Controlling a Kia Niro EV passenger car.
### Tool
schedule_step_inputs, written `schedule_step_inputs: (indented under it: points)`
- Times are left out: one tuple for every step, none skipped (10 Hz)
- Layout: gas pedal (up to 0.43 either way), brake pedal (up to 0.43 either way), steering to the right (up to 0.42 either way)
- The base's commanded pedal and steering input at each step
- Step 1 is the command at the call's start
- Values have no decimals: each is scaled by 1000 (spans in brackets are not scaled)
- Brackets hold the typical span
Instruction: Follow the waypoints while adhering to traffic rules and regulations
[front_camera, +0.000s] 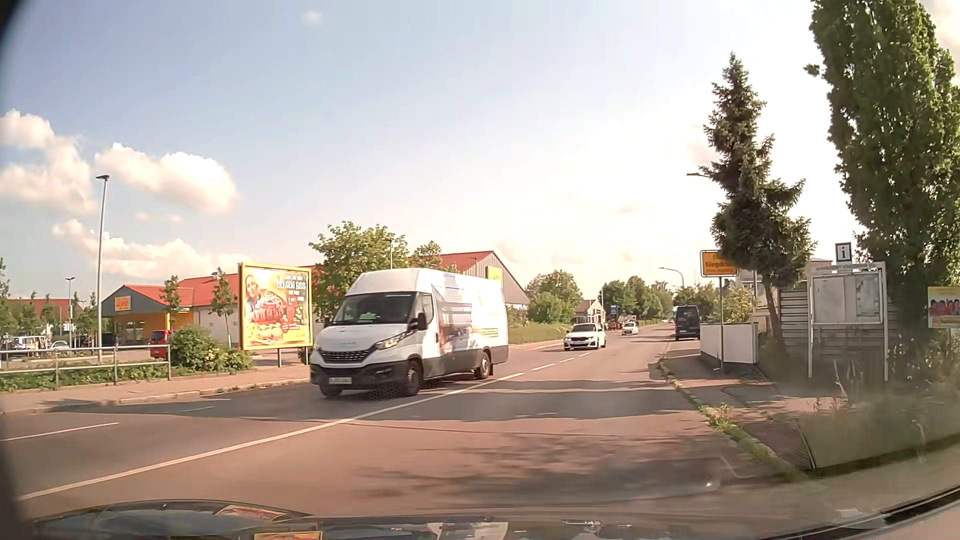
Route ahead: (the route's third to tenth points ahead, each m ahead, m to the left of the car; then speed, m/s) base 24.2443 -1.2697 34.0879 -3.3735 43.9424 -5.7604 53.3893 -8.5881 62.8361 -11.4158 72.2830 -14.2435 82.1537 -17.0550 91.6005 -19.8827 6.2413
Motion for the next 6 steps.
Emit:
schedule_step_inputs:
  points:
    - [240,18,123]
    - [240,18,114]
    - [240,18,106]
    - [240,12,97]
    - [228,12,86]
    - [228,18,78]
